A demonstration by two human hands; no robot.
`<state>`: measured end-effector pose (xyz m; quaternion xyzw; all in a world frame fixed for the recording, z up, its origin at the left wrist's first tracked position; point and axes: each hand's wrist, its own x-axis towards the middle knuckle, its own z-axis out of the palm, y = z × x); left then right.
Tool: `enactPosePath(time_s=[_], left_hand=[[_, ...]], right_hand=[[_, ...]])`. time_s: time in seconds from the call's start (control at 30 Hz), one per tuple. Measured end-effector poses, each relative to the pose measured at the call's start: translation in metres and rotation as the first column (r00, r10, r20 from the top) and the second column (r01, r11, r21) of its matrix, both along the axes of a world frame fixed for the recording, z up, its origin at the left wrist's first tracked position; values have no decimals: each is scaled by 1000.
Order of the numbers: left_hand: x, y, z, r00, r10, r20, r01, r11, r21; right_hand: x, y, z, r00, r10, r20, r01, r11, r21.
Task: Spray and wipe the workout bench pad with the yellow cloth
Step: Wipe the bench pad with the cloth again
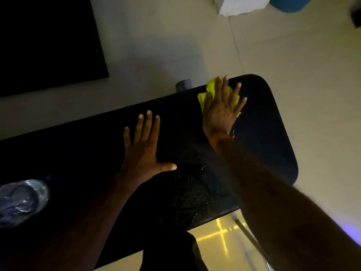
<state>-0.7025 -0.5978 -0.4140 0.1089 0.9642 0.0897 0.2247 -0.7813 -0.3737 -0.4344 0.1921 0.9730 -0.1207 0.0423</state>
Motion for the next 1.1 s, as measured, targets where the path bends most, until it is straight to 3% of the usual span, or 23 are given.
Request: enactPosePath(time_s=[0.03, 0.07, 0.1, 0.13, 0.17, 0.2, 0.23, 0.3, 0.37, 0.43, 0.5, 0.53, 0.57, 0.63, 0.67, 0.73, 0.8, 0.83, 0.87, 0.97, 1.0, 1.03, 1.1], left_hand=[[1, -1, 0, 1000, -2, 4, 2, 1000, -2], [2, -1, 1, 1000, -2, 10, 2, 1000, -2], [2, -1, 1, 1000, 1, 13, -1, 1000, 0], [2, 0, 0, 1000, 5, 12, -5, 1000, 2], [1, 0, 0, 1000, 6, 12, -6, 1000, 5], [1, 0, 0, 1000, 5, 14, -5, 1000, 10], [1, 0, 0, 1000, 5, 15, -5, 1000, 13], [1, -1, 0, 1000, 4, 10, -4, 1000, 14], [1, 0, 1, 1000, 8, 6, -8, 1000, 19], [3, -1, 2, 1000, 23, 1, -23, 1000, 20], [5, -5, 2, 999, 48, 0, -48, 999, 7], [7, -8, 2, 998, 59, -4, -59, 998, 4], [9, -12, 2, 998, 68, -10, -68, 998, 5], [14, -20, 1, 997, 72, -12, -72, 997, 3], [17, -24, 2, 997, 76, -11, -76, 997, -4], [23, -28, 4, 997, 83, 3, -83, 996, -20], [32, -30, 7, 997, 73, 31, -72, 997, -39], [36, -32, 9, 997, 68, 44, -66, 997, -45], [40, -34, 11, 996, 62, 57, -59, 997, -50], [46, -39, 13, 996, 35, 81, -30, 998, -62], [47, -39, 14, 996, 28, 81, -22, 998, -65], [48, -37, 14, 996, 23, 81, -18, 998, -67], [52, -31, 15, 996, 26, 85, -20, 998, -65]], right_hand=[[1, -14, 2, 1000, -4, 1, 4, 1000, 1], [7, -28, 3, 991, 132, -24, -131, 991, 9], [18, -37, 1, 928, 372, -32, -371, 928, 26], [29, -38, 1, 801, 598, -31, -596, 801, 46], [33, -29, 0, 688, 725, -15, -724, 688, 59], [28, -17, -2, 653, 758, -12, -755, 651, 74], [20, -7, -3, 713, 701, -14, -698, 711, 85], [4, -2, -3, 930, 364, -40, -363, 931, 39], [3, -25, -2, 987, 151, -48, -154, 987, -51], [16, -50, -1, 924, 374, -83, -380, 923, -64], [25, -44, -2, 694, 716, -76, -718, 696, 4], [18, -34, -3, 647, 759, -71, -758, 650, 49], [9, -30, -4, 699, 710, -80, -707, 704, 69], [0, -39, -1, 921, 381, -78, -383, 924, -7], [3, -54, 1, 962, 266, -60, -270, 961, -62], [29, -83, 5, 908, 412, -71, -418, 905, -87], [63, -80, 6, 699, 712, -71, -715, 697, -47], [70, -64, 6, 633, 772, -63, -774, 632, -28], [72, -46, 5, 632, 773, -54, -774, 633, 8], [78, -17, 8, 889, 457, 4, -457, 889, -2], [90, -23, 9, 932, 361, 18, -360, 932, -28], [107, -33, 9, 930, 367, 14, -366, 930, -41], [148, -46, 9, 790, 614, -9, -613, 788, -59]])
